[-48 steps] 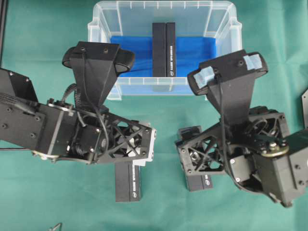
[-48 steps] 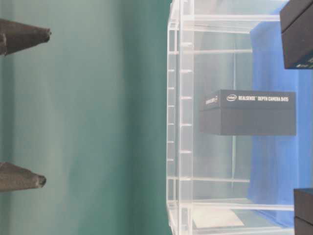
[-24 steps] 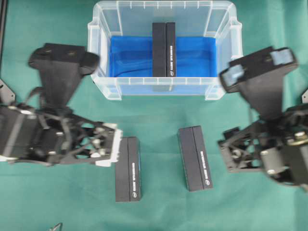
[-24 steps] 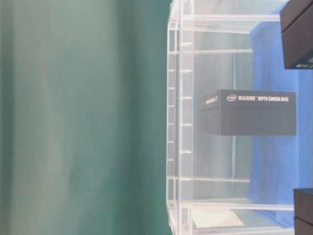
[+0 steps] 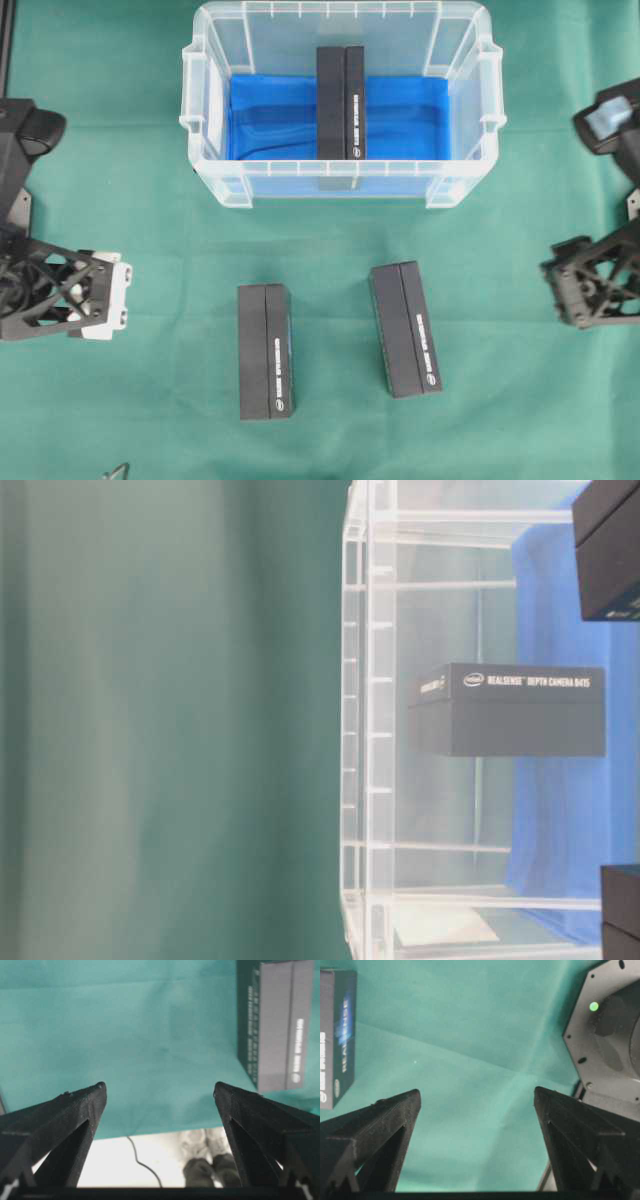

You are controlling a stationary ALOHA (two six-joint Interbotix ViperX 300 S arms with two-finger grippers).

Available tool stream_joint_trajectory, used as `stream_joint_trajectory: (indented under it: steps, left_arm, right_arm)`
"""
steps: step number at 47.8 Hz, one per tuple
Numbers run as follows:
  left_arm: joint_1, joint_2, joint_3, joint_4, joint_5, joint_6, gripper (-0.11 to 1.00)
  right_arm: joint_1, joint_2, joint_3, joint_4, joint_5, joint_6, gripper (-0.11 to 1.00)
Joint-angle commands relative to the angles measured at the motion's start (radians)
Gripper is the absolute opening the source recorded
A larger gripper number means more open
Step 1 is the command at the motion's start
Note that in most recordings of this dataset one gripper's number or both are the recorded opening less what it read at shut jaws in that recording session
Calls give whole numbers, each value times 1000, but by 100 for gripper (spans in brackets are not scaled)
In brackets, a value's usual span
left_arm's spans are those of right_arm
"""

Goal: Take the box out of the case with both arms.

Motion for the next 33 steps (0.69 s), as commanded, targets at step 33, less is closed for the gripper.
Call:
stream_joint_trajectory:
  steps: [33]
  left_arm:
    - [6,-25,-2,3,-2,-2,89]
  right_arm:
    - [2,-41,17,0,-29,-5,89]
